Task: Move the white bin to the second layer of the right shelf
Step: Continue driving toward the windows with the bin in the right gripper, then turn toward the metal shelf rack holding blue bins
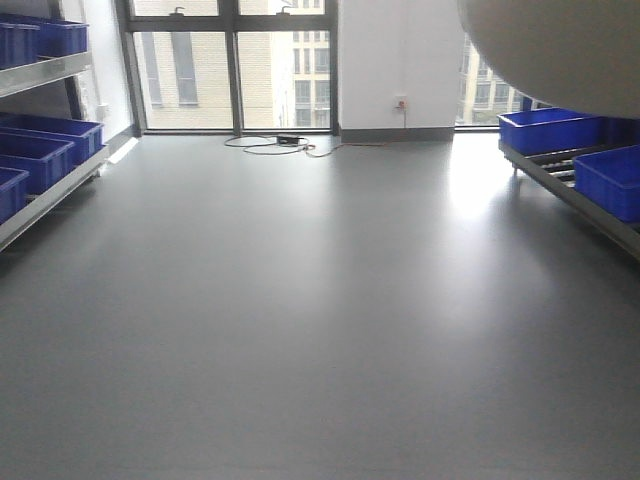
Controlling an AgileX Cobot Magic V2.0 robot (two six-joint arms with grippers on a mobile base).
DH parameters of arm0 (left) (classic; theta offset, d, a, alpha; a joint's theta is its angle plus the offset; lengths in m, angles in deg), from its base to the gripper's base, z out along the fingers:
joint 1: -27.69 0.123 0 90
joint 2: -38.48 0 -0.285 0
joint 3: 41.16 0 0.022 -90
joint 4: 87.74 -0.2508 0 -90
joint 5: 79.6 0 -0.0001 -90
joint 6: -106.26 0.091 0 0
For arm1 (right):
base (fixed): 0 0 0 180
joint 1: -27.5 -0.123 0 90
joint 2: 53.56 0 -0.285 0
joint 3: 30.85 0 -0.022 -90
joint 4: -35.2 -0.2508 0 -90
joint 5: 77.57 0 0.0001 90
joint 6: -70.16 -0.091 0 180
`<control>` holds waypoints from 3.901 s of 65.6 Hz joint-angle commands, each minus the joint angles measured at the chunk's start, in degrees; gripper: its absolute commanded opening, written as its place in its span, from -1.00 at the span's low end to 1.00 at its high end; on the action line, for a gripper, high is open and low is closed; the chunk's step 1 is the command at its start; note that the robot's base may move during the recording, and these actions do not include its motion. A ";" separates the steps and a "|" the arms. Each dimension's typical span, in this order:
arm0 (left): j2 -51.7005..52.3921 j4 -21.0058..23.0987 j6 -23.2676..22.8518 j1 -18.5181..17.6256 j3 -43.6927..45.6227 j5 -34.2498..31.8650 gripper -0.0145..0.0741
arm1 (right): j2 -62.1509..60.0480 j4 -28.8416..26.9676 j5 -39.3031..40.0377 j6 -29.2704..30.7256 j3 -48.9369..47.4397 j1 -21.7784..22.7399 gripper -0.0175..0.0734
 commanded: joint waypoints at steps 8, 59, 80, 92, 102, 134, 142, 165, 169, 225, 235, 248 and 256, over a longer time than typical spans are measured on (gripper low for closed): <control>0.81 0.00 -0.18 -0.34 -2.11 -4.95 -0.48 | -0.12 0.18 5.50 0.10 -1.71 0.24 -0.50; 0.81 0.00 -0.18 -0.34 -2.11 -4.95 -0.48 | -0.12 0.18 5.50 0.10 -1.71 0.24 -0.50; 0.81 0.00 -0.18 -0.34 -2.11 -4.95 -0.48 | -0.12 0.18 5.50 0.10 -1.71 0.24 -0.50; 0.81 0.00 -0.18 -0.34 -2.11 -4.95 -0.48 | -0.12 0.18 5.50 0.10 -1.71 0.24 -0.50; 0.81 0.00 -0.18 -0.34 -2.11 -4.95 -0.48 | -0.12 0.18 5.50 0.10 -1.71 0.24 -0.50; 0.81 0.00 -0.18 -0.34 -2.11 -4.95 -0.48 | -0.12 0.18 5.50 0.10 -1.71 0.24 -0.50; 0.81 0.00 -0.18 -0.34 -2.11 -4.95 -0.48 | -0.12 0.18 5.50 0.10 -1.71 0.24 -0.50; 0.81 0.00 -0.18 -0.34 -2.11 -4.95 -0.48 | -0.12 0.18 5.50 0.10 -1.71 0.24 -0.50; 0.81 0.00 -0.18 -0.34 -2.11 -4.95 -0.48 | -0.12 0.18 5.50 0.10 -1.71 0.24 -0.50; 0.81 0.00 -0.18 -0.34 -2.11 -4.95 -0.48 | -0.12 0.18 5.50 0.10 -1.71 0.24 -0.50; 0.81 0.00 -0.18 -0.34 -2.11 -4.95 -0.48 | -0.12 0.18 5.50 0.10 -1.71 0.24 -0.50; 0.81 0.00 -0.18 -0.34 -2.11 -4.95 -0.48 | -0.12 0.18 5.50 0.10 -1.71 0.24 -0.50; 0.81 0.00 -0.18 -0.34 -2.11 -4.95 -0.48 | -0.12 0.18 5.50 0.10 -1.71 0.24 -0.50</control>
